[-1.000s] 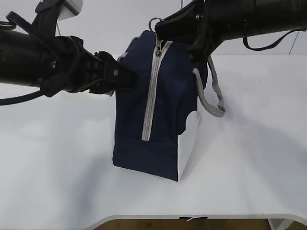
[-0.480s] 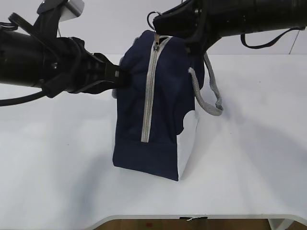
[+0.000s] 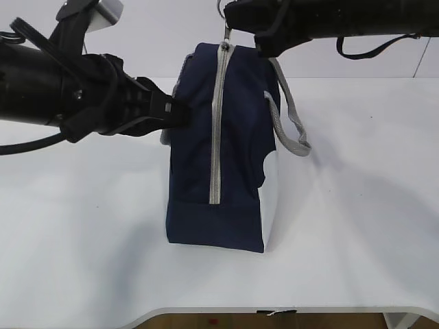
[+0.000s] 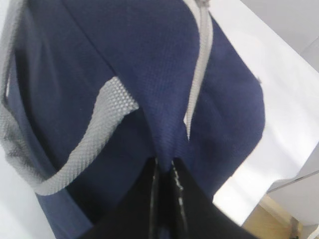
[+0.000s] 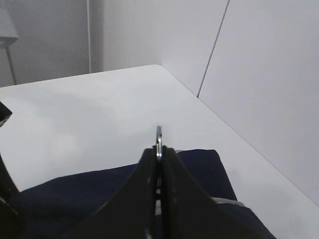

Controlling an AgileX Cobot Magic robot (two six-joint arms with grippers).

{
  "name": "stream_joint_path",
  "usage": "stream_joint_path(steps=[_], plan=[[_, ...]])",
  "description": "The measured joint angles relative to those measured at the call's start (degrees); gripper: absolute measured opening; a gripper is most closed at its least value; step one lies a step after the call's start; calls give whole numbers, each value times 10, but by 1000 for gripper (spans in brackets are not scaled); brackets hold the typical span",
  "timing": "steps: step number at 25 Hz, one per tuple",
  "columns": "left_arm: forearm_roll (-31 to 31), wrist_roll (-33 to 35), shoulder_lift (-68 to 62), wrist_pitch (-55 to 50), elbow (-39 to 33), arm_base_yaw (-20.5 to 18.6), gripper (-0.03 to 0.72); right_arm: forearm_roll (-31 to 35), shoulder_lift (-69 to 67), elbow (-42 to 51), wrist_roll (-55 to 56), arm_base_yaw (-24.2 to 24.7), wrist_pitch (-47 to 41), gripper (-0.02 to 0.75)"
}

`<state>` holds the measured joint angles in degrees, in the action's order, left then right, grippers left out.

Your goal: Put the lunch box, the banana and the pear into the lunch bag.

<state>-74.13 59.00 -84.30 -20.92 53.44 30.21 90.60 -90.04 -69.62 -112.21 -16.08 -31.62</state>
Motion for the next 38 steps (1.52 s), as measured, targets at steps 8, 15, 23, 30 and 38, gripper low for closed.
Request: stream_joint_path(steps=[8,15,23,30,38], plan=[[5,8,0,-16,1,0,-4,22,-38,-19,7,0,18,6],[36,10,11,-14,1,0,-4,-51,-51,-19,68,0,20,6],[45,10,16,-11,1,0,-4,-71,-76,-49,81,0,15,6],[45,10,16,-11,1,0,-4,-135,-87,-51,112,0,8,6],[45,10,16,-18,1,0,-4,-141,-99,-63,110,0,23,6]])
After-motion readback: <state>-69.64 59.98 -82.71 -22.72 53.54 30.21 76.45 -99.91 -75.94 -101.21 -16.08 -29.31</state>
